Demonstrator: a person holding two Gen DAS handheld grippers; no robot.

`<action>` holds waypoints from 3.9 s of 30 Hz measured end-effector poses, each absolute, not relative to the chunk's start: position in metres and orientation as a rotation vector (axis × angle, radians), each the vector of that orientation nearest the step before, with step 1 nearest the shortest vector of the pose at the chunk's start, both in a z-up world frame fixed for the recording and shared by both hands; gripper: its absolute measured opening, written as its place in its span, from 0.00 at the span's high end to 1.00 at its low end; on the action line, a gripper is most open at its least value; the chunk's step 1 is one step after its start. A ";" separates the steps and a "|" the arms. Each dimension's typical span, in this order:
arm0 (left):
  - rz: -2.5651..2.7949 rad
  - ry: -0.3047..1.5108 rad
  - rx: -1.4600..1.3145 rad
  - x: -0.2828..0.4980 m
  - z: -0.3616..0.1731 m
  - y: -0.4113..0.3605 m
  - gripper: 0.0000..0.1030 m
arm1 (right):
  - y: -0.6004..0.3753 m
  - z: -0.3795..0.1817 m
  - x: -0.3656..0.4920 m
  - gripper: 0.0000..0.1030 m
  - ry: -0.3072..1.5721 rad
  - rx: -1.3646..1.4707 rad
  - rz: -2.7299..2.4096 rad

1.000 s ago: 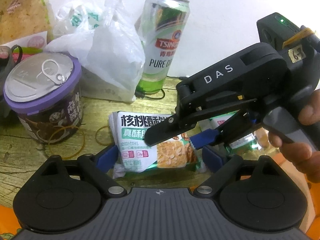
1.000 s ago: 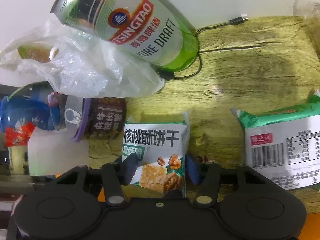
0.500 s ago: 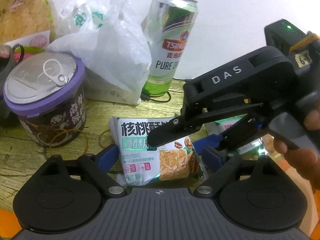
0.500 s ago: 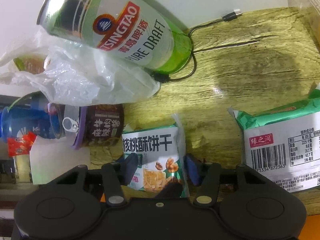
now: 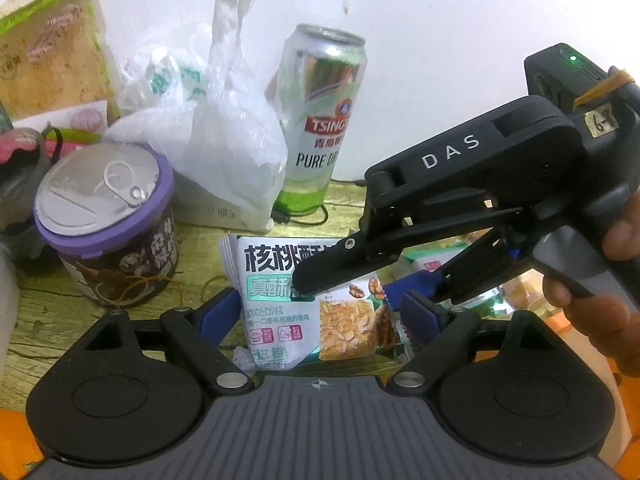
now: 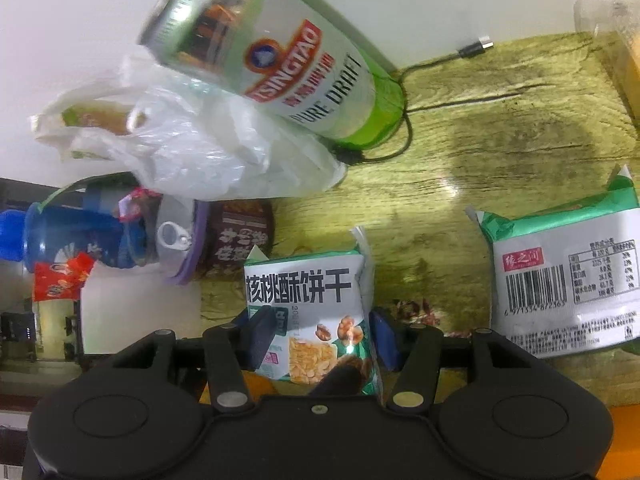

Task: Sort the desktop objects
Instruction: 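Carry the walnut cookie packet with the right tool over the orange tray, then lower the packet into the orange tray and open the right tool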

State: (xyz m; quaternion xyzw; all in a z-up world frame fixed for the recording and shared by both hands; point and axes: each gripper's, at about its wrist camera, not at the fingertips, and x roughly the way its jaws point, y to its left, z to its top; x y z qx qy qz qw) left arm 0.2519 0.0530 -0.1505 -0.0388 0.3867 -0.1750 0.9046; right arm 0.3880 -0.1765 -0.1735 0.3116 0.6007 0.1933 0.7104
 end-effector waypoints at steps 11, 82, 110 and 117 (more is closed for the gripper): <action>-0.373 0.754 -0.051 0.214 -0.105 0.041 0.15 | -0.180 -0.133 0.357 0.49 1.285 0.691 0.474; -0.483 1.004 0.190 0.134 -0.157 -0.056 0.05 | -0.241 -0.179 0.248 0.45 1.403 0.588 0.354; -0.469 0.989 0.182 0.137 -0.155 -0.056 0.05 | -0.235 -0.173 0.241 0.45 1.376 0.567 0.355; -0.466 0.998 0.186 0.138 -0.158 -0.060 0.05 | -0.229 -0.174 0.243 0.45 1.369 0.556 0.366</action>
